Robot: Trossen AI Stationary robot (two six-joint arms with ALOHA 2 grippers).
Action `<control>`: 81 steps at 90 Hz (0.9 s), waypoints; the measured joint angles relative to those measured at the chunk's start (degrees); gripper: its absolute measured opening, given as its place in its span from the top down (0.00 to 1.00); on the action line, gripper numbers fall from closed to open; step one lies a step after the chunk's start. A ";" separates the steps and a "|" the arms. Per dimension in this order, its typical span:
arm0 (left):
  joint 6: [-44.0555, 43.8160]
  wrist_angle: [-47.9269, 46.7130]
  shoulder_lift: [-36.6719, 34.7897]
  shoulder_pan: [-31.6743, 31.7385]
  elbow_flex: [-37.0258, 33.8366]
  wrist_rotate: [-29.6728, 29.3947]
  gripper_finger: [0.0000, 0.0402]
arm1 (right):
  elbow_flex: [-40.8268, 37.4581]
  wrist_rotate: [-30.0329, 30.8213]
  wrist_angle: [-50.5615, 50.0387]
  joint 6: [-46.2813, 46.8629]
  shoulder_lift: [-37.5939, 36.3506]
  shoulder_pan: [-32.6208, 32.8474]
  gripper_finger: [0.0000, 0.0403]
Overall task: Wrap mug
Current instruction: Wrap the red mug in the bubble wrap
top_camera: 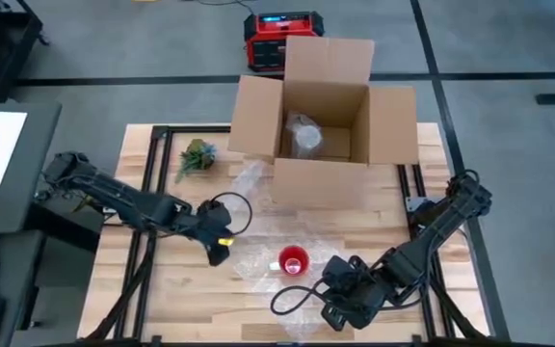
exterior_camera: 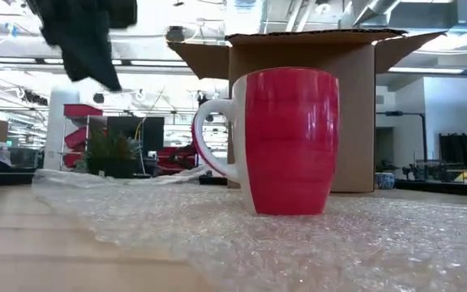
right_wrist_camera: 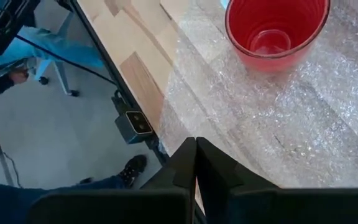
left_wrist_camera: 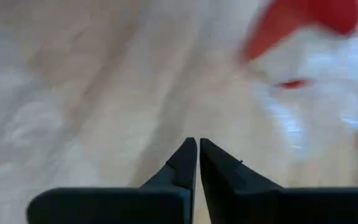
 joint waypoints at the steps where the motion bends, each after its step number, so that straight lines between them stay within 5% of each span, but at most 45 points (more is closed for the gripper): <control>1: -0.53 -0.48 0.01 -0.14 0.00 -0.32 1.00 | 0.00 0.00 0.01 -0.01 0.00 -0.06 1.00; 20: -4.54 -10.53 2.49 1.59 -1.94 -0.16 0.93 | 0.00 0.01 0.03 -1.11 0.00 -0.54 1.00; 47: 1.41 -2.35 3.50 5.15 -11.95 3.46 0.67 | 0.02 0.00 0.19 -0.88 -0.02 -0.38 1.00; 59: 0.15 1.41 3.52 6.65 -16.25 4.40 0.71 | 0.02 0.00 0.47 -0.42 -0.02 -0.27 1.00; 81: -2.79 7.58 3.52 8.67 -19.71 4.33 0.93 | 0.02 -0.02 0.49 0.64 -0.02 -0.07 1.00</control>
